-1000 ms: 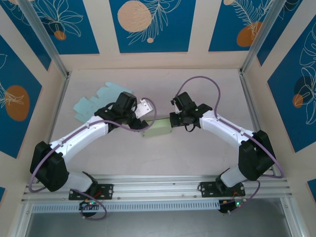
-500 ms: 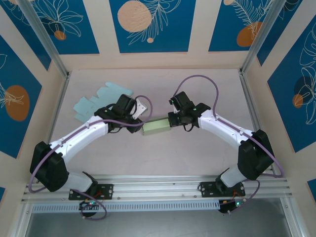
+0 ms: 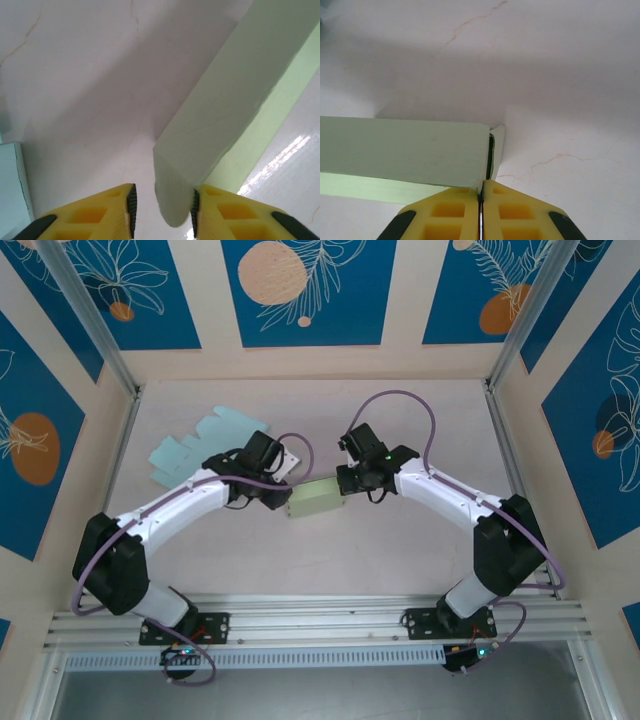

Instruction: Fold the paper box

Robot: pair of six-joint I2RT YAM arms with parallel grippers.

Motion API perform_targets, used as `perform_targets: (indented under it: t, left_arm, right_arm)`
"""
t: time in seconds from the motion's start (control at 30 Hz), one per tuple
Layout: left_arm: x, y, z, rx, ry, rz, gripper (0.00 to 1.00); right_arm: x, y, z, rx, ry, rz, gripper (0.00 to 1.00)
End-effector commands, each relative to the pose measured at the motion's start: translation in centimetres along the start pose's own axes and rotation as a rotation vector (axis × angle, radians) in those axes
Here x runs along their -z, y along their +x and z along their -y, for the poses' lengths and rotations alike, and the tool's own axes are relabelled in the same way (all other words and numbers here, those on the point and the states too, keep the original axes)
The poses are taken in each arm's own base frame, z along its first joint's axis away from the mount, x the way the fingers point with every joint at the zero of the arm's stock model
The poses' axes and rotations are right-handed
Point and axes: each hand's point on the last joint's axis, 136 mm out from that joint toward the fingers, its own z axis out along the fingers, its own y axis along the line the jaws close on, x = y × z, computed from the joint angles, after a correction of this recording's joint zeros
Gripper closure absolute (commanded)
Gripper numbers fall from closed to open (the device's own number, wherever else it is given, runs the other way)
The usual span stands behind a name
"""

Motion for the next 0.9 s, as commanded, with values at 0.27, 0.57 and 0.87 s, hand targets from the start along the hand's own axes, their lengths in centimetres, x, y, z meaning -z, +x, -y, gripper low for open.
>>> perform_targets:
  t: [0.27,0.57,0.87]
  left_arm:
    - [1.1,-0.6,0.0,0.055,0.009,-0.050,0.84]
    - [1.0,-0.3,-0.4,0.068,-0.012,-0.095,0.73]
    - [0.3,0.0,-0.4,0.072,-0.006,-0.121,0.96]
  right_arm:
    - [0.1,-0.4,-0.4,0.015,0.003,-0.004,0.90]
    - [0.0,-0.5,-0.6,0.021,-0.001,-0.002,0.90]
    - [-0.1,-0.5,-0.7,0.024,-0.001,-0.004,0.90]
